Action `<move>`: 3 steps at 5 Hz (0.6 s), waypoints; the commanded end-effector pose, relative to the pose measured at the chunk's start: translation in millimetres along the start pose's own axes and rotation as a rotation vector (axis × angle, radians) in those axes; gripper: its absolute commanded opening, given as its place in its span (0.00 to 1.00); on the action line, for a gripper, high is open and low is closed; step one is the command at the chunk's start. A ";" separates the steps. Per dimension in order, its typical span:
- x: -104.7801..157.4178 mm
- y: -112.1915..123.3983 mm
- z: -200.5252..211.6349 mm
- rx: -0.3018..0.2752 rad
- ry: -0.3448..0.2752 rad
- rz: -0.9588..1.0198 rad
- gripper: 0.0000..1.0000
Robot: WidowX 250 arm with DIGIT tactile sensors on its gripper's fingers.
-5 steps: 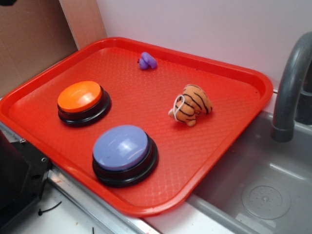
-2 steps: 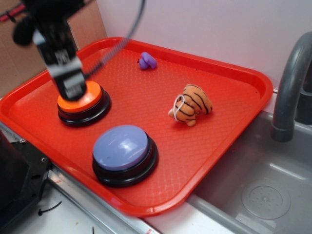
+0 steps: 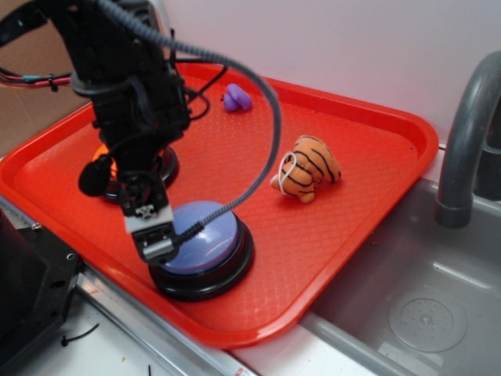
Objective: Push the purple button.
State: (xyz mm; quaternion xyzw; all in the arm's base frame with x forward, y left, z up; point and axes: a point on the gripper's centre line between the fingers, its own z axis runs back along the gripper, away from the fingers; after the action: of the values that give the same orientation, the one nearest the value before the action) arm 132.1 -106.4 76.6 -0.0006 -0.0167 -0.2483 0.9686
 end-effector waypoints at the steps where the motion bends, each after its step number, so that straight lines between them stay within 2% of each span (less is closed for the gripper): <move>1: 7.8 4.0 -21.5 -0.021 -0.043 -0.044 1.00; 3: 12.1 10.6 -9.5 -0.002 0.001 -0.042 1.00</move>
State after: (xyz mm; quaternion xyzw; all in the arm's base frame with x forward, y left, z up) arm 144.3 -97.3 58.6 0.0090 0.0050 -0.2707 0.9626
